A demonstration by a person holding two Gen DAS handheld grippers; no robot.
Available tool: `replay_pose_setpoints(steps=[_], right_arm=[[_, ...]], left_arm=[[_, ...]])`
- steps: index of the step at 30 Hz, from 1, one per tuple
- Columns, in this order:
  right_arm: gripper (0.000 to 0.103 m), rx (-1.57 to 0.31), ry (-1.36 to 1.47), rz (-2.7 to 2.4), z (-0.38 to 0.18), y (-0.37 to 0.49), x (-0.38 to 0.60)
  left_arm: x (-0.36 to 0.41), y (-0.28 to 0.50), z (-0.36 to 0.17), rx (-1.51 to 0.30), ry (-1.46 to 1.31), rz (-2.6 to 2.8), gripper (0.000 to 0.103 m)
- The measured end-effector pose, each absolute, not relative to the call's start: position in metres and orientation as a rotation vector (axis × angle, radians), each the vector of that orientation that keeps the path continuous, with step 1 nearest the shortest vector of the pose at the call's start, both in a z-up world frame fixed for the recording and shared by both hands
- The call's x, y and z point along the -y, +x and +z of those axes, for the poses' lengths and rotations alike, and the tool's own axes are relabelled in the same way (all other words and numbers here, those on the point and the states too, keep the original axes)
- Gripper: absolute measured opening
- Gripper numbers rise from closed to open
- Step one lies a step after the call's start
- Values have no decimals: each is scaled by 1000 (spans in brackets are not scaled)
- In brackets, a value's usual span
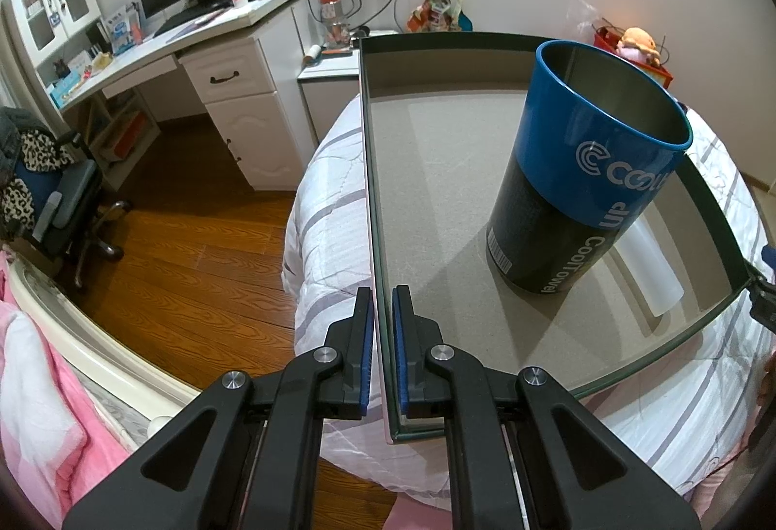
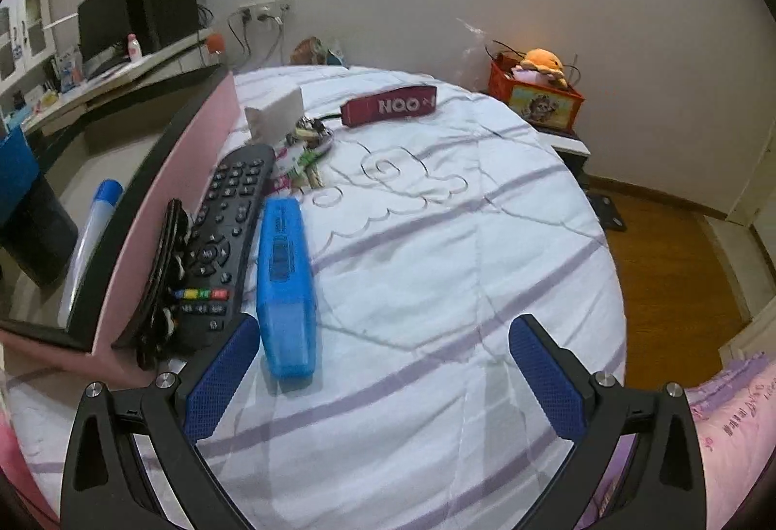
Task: Organize rigid objects
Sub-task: 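Move the right gripper to the blue barcode case and grasp it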
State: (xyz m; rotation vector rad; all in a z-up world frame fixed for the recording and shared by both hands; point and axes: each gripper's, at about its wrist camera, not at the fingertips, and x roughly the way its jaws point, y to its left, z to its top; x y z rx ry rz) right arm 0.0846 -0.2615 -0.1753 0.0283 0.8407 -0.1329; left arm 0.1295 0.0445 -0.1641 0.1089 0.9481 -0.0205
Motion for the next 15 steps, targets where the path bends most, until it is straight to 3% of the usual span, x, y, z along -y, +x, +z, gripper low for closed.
replay_pose_setpoints(steps=[4, 8, 11, 15], right_arm=[[102, -849, -4, -89, -180, 90, 254], [91, -853, -37, -58, -182, 93, 249], [73, -852, -46, -30, -180, 95, 245], [61, -856, -67, -1, -180, 98, 238]], left_arm=[[-45, 130, -164, -948, 109, -20, 6], [-45, 131, -165, -949, 109, -22, 6], [-44, 131, -165, -948, 110, -20, 6], [-44, 131, -165, -948, 111, -20, 6]])
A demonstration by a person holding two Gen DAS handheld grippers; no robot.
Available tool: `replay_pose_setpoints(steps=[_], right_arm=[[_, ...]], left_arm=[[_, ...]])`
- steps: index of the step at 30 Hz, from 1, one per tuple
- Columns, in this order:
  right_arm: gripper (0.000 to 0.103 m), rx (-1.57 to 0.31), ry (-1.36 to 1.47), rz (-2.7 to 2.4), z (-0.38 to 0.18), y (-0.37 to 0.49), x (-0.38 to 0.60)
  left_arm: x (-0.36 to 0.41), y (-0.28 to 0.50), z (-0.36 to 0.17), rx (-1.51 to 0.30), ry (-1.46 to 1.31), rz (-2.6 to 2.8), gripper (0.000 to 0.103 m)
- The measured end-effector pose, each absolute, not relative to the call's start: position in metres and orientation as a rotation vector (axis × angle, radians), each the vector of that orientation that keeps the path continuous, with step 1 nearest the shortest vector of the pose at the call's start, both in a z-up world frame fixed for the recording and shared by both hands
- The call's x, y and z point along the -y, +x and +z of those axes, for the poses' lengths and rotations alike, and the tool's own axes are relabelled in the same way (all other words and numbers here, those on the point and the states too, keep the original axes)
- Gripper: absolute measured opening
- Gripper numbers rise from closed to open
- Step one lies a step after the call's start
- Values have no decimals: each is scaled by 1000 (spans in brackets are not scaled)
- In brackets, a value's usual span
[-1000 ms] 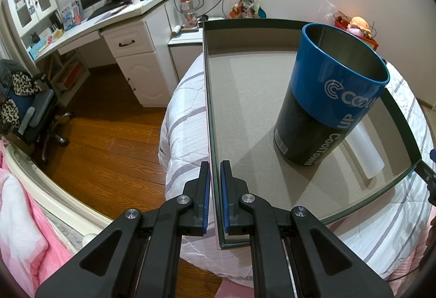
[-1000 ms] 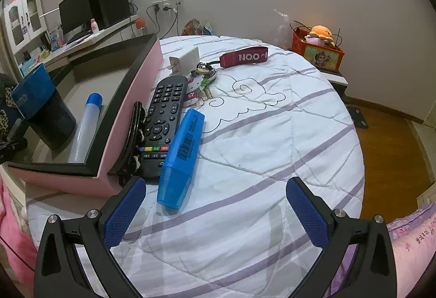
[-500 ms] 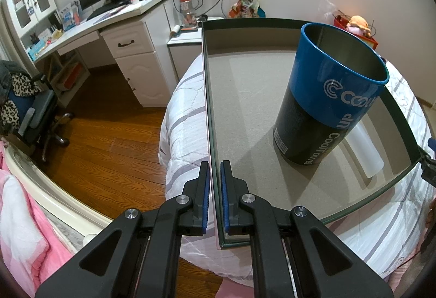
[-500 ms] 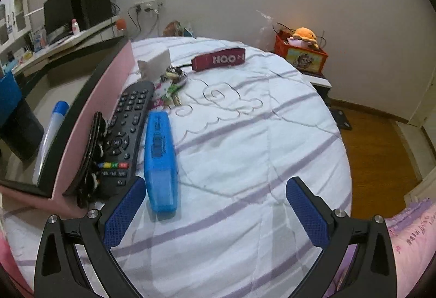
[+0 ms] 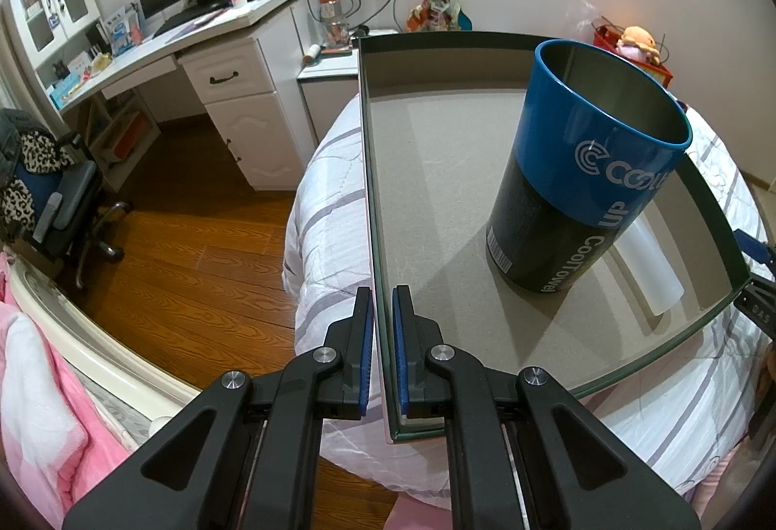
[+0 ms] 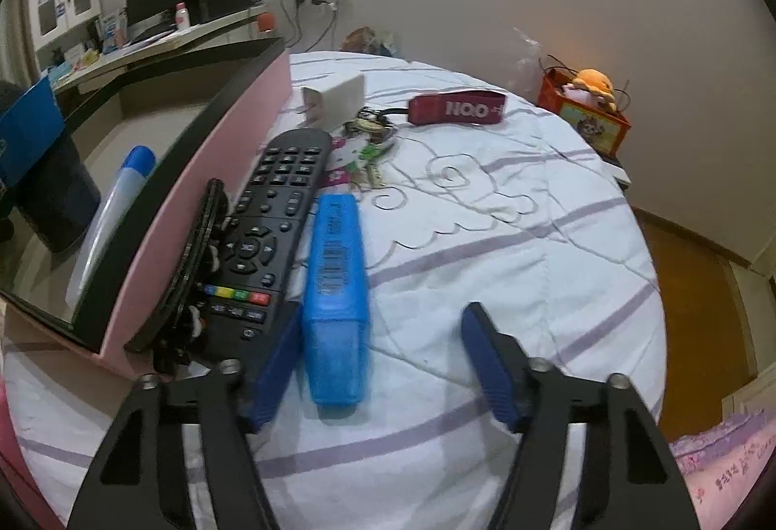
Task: Organize rigid objects
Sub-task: 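Move the right gripper to the blue barcode case and grasp it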
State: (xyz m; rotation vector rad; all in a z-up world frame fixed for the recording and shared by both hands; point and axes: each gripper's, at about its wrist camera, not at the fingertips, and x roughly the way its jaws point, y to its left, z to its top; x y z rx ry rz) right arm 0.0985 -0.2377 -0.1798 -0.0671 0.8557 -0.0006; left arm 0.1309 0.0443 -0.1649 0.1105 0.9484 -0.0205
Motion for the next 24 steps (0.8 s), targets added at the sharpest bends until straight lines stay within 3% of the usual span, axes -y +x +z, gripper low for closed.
replay_pose_setpoints(steps=[3, 8, 24], right_arm=[[53, -861, -80, 14, -180, 103, 233], [27, -872, -88, 44, -179, 109, 227], [27, -819, -59, 3, -167, 100, 226]], left_arm=[[-44, 131, -165, -948, 111, -21, 6], [-44, 131, -165, -948, 111, -20, 6], [-43, 133, -166, -948, 111, -23, 6]])
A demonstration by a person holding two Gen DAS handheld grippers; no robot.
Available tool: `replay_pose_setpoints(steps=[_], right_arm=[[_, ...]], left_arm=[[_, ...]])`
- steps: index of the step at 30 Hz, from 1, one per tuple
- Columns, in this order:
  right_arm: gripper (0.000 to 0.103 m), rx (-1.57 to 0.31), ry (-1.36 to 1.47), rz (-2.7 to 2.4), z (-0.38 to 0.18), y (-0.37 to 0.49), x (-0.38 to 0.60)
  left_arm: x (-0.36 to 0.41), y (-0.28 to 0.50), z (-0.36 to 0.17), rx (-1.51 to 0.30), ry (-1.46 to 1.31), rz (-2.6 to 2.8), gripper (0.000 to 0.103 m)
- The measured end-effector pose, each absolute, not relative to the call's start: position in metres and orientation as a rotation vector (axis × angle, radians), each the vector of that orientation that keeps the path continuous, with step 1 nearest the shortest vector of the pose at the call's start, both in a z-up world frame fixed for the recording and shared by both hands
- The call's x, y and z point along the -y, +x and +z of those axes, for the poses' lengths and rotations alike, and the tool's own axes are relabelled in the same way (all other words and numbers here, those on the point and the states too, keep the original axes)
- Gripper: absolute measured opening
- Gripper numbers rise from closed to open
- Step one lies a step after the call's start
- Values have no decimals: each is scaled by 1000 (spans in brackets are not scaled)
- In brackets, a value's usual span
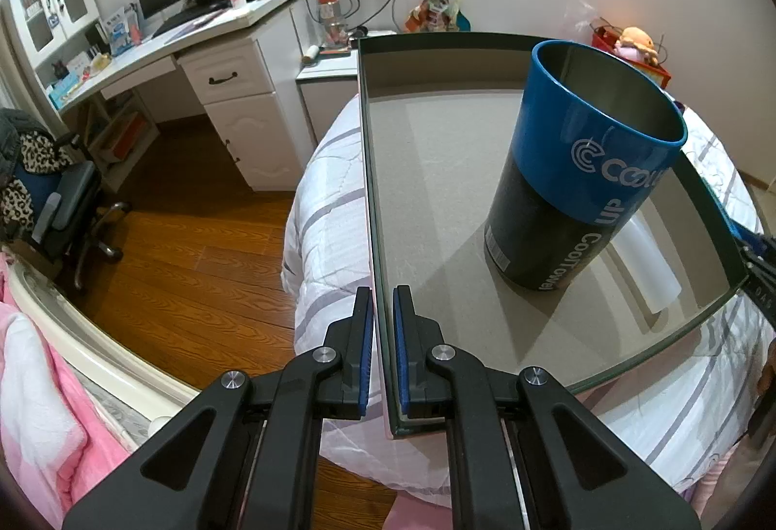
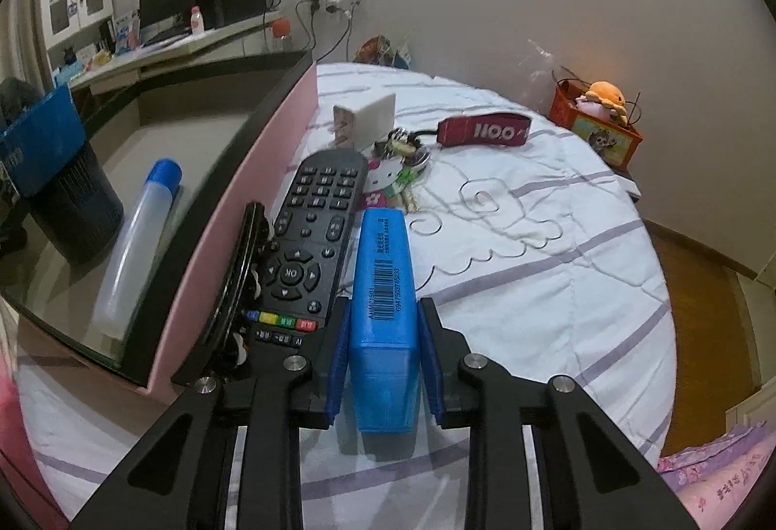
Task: Organize rigid objects
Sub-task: 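Move the right gripper to the blue barcode case and grasp it, then lift the blue barcode case and carry it over the tray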
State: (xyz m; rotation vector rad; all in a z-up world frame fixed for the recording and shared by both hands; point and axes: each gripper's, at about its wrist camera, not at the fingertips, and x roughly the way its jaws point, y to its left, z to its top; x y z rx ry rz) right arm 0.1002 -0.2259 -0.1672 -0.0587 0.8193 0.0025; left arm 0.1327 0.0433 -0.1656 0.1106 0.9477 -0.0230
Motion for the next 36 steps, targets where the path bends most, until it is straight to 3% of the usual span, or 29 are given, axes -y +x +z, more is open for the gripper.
replay_pose_setpoints(steps=[36], right_arm=[[27, -510, -106, 74, -51, 92, 177]], left_arm=[[-38, 137, -166, -949, 113, -36, 8]])
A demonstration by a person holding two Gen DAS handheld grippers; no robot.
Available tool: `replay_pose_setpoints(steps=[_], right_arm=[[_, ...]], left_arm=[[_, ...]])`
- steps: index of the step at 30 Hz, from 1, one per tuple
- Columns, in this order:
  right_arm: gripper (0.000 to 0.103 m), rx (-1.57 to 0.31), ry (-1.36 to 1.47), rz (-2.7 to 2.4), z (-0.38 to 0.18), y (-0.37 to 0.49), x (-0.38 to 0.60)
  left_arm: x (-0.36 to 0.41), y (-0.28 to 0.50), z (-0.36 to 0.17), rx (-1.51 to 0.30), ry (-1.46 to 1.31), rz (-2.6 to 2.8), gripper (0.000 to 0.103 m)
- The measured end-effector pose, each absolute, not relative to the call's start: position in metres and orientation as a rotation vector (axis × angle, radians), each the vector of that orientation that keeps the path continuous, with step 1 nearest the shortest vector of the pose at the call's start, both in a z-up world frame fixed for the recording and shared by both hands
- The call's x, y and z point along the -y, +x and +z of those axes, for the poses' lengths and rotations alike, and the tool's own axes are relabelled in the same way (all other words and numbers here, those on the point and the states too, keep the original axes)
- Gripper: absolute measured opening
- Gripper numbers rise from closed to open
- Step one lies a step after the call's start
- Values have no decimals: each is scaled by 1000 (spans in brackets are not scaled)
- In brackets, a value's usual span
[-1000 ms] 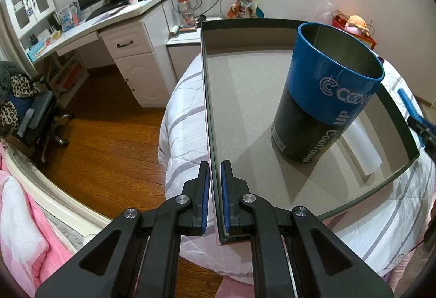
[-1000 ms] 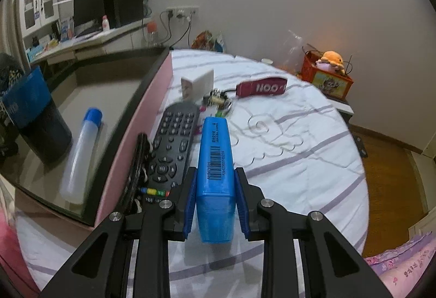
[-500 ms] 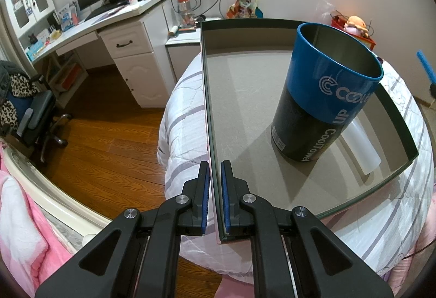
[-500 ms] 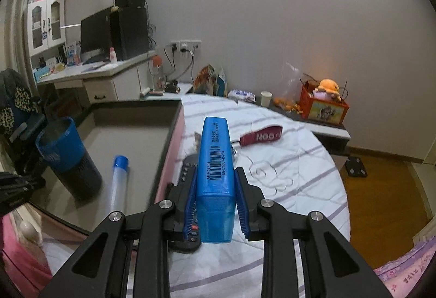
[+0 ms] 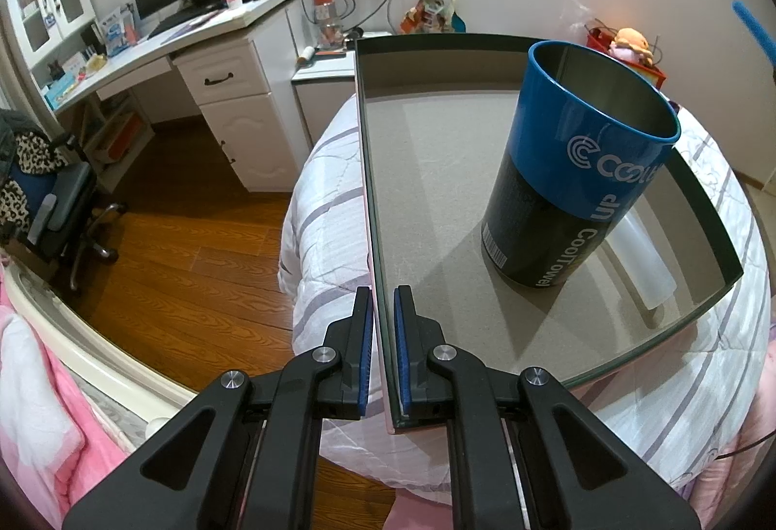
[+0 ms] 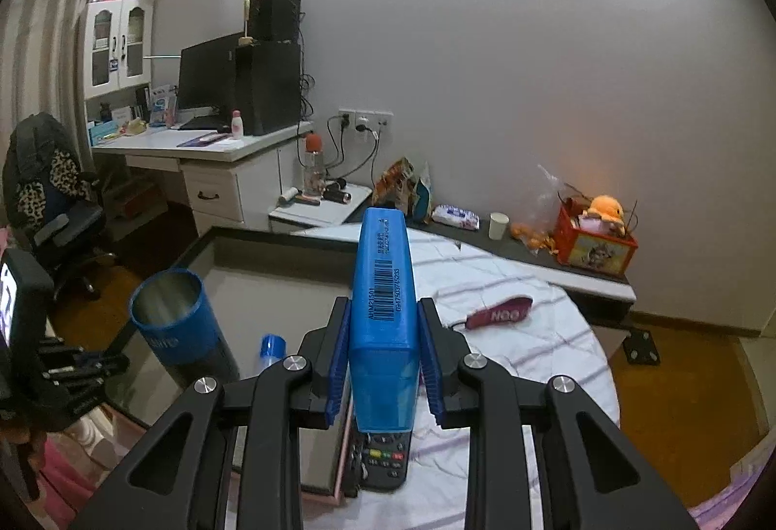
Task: Organize rigid objects
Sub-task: 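Lift the blue barcode case and carry it over the tray, then lower the case into the tray beside the bottle and open right gripper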
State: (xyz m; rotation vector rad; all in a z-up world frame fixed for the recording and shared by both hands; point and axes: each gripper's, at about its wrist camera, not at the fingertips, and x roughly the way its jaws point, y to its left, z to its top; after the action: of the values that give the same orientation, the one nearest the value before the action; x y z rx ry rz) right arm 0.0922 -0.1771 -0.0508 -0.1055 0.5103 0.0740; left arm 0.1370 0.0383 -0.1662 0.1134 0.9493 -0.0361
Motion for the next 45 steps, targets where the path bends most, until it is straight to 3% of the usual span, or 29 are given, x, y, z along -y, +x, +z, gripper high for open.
replay_pose_setpoints(steps=[17, 45], right_arm=[[27, -559, -122, 150, -63, 119, 147], [27, -806, -154, 179, -134, 146, 125]], left_arm=[[-37, 138, -166, -949, 121, -54, 8], [-37, 136, -166, -946, 121, -60, 8]])
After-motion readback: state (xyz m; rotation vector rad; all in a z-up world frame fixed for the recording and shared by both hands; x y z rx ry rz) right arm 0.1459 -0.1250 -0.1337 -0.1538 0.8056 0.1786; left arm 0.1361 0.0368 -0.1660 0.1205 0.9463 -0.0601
